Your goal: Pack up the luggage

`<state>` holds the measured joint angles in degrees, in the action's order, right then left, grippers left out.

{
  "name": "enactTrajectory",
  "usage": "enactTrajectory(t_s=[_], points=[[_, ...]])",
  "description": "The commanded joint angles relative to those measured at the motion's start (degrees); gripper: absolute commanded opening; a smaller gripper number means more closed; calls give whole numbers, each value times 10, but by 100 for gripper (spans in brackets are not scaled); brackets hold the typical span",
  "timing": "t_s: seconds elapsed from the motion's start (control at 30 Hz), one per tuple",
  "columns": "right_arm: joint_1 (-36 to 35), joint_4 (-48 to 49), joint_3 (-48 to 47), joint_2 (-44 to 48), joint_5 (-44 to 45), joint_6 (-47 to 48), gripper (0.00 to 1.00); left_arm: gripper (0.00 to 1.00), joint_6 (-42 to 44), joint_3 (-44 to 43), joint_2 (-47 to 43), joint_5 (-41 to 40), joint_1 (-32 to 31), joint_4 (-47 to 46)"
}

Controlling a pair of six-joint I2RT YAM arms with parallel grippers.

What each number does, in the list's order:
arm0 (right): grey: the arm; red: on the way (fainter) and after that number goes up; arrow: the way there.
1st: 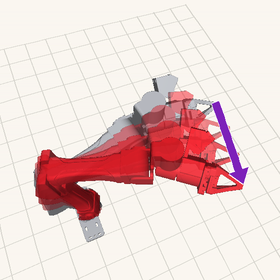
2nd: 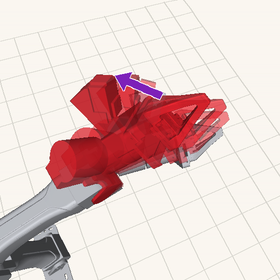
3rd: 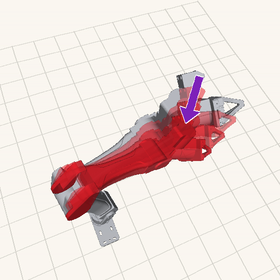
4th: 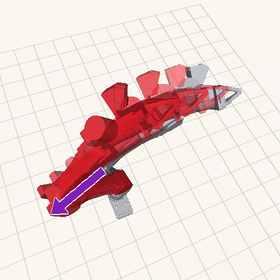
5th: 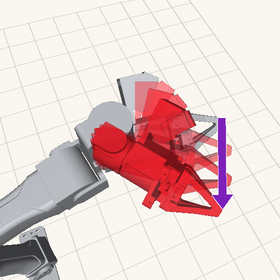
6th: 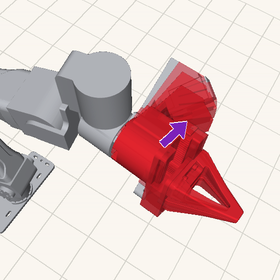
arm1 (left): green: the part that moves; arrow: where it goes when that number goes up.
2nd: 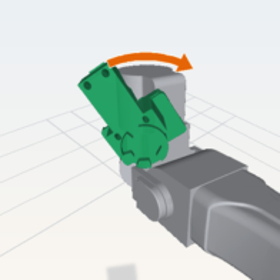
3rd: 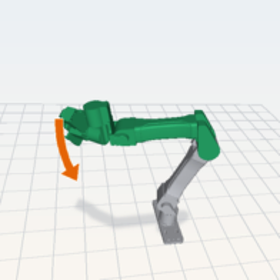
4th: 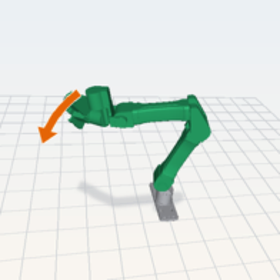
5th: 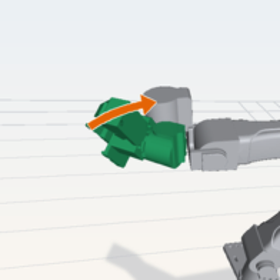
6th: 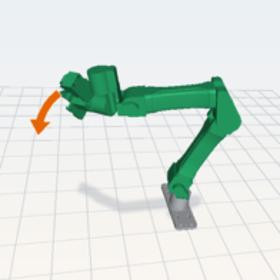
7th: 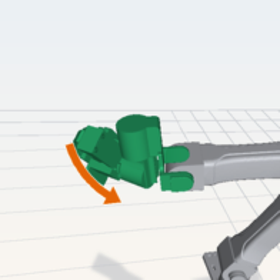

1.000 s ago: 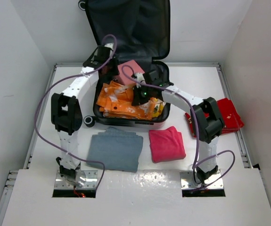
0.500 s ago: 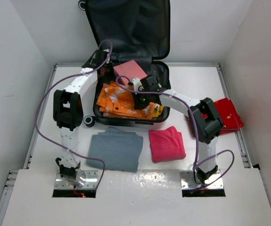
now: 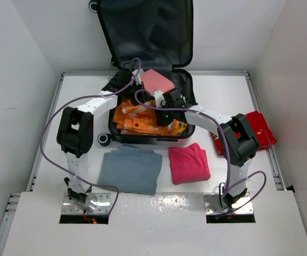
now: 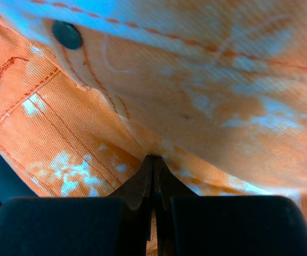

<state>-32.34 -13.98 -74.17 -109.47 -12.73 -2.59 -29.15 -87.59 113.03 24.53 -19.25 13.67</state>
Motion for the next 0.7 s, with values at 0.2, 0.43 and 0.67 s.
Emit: enactTrajectory(t_s=[0.2, 0.43, 0.67], points=[[-11, 17, 119, 68, 20, 22, 0, 0, -182, -79, 132, 114, -33, -340], [-18, 31, 151, 95, 22, 21, 0, 48, -247, -115, 203, 139, -38, -455], [-6, 52, 149, 127, -9, 17, 0, 60, -145, -143, 134, 157, -16, -426]])
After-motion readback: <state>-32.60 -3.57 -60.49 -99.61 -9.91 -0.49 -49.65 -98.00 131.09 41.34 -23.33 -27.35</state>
